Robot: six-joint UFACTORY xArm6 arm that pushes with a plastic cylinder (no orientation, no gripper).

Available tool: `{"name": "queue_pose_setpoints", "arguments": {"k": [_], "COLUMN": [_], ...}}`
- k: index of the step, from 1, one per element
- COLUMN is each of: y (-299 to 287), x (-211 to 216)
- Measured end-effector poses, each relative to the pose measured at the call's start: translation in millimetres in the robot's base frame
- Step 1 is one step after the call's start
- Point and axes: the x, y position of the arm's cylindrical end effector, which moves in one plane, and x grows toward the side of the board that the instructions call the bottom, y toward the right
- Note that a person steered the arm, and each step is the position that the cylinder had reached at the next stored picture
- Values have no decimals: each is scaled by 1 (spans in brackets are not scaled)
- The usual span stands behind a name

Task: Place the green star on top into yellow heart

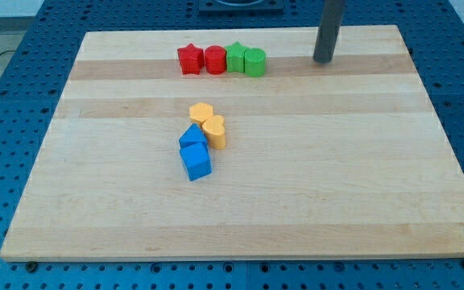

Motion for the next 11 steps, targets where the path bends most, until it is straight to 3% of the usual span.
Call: {"name": "queue_pose_setpoints", "arguments": {"k": [1, 2, 4, 5, 6, 7, 8, 10, 11], "y": [-24, -42, -91, -82, -78, -111, -158, -184, -184], "x": [-16, 2, 82, 75, 13, -8, 12, 93, 91]}}
